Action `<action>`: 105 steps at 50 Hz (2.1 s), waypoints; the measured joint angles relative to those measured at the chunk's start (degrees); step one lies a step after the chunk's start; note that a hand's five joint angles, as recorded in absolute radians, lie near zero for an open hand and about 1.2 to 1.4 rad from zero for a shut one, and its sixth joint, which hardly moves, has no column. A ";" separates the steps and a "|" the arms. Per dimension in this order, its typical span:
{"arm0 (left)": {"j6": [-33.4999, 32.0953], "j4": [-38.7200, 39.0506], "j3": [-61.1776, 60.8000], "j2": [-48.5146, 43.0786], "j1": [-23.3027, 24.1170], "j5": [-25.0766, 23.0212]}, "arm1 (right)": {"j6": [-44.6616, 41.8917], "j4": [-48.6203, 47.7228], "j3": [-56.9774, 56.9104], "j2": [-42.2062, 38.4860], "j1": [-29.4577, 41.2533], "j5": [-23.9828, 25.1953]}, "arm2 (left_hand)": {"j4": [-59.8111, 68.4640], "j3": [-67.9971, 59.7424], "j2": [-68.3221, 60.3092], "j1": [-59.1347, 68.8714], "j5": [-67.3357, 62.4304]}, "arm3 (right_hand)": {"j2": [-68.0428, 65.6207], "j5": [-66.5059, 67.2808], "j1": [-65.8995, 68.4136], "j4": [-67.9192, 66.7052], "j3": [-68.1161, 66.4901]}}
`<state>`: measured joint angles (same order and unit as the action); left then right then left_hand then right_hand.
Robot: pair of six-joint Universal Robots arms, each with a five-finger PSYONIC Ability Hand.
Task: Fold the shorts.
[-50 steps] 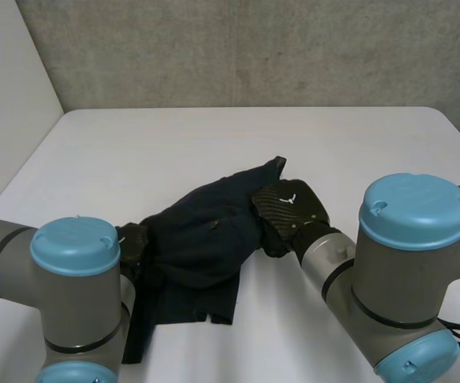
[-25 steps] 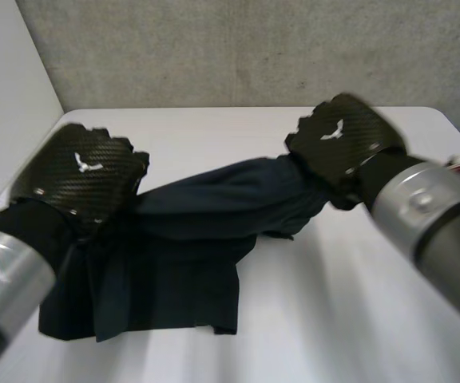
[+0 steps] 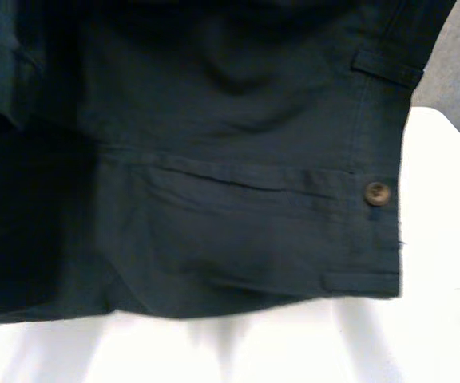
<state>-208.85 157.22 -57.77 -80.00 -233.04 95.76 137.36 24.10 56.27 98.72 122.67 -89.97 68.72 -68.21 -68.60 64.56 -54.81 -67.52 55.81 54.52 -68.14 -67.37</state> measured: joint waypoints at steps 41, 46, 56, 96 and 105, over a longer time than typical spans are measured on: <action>6.62 34.40 22.29 -65.26 -11.64 -7.28 | -1.75 -45.18 -5.50 -56.44 -2.74 -4.19 | -57.16 56.22 57.20 -53.74 52.20 | 55.27 -52.33 -43.10 54.85 55.24; 6.02 36.32 19.29 -63.84 -11.01 -7.24 | 0.30 -40.94 -2.33 -53.05 -3.42 -3.73 | -57.16 56.22 57.21 -53.74 52.20 | 55.27 -52.33 -43.10 54.85 55.24; 6.26 28.66 -1.75 -45.74 -11.49 -6.27 | 7.73 -22.56 12.33 -37.81 -6.98 4.39 | -57.16 56.22 57.22 -53.74 52.20 | 55.27 -52.33 -43.10 54.85 55.24; 20.86 18.47 -67.82 -4.75 -7.33 -2.69 | 5.43 -34.76 49.44 -33.75 -18.28 26.80 | -44.44 43.04 43.95 -38.44 40.78 | 3.43 -4.49 -4.53 3.51 4.47; 20.42 24.70 -67.21 -9.34 -7.39 -2.40 | 6.16 -34.75 49.14 -33.83 -18.12 26.39 | -44.44 43.05 43.95 -38.44 40.78 | 0.48 -1.50 -1.14 0.03 1.09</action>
<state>-188.43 181.92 -124.98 -89.34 -240.42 93.36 143.52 -10.65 105.41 64.90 104.55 -63.57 24.28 -25.16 -24.65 26.12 -14.03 -67.05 54.31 53.38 -68.11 -66.28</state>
